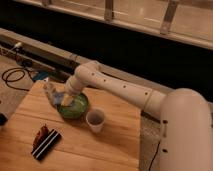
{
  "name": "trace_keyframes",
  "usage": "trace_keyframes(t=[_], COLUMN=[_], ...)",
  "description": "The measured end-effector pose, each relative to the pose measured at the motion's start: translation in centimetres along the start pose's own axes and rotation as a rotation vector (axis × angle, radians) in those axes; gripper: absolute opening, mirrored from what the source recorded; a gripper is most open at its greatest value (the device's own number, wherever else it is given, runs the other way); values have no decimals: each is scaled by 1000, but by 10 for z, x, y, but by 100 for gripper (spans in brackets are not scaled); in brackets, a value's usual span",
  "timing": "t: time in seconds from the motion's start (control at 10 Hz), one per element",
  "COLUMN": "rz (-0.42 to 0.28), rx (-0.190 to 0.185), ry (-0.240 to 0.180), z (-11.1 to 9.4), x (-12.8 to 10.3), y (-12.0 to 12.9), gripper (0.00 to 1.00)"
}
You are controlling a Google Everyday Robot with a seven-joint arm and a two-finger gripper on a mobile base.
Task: Place the white sponge in the ceramic bowl
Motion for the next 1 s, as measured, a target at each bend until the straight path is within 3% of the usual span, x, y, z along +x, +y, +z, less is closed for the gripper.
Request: trace_keyframes(t=[0.2, 0.4, 1.0], rz=[9, 10, 9], rx=[3, 5, 3], ry=[10, 10, 9], z=[-1, -2, -2], x=[7, 8, 7], y=[-19, -19, -19], gripper=[0, 3, 61])
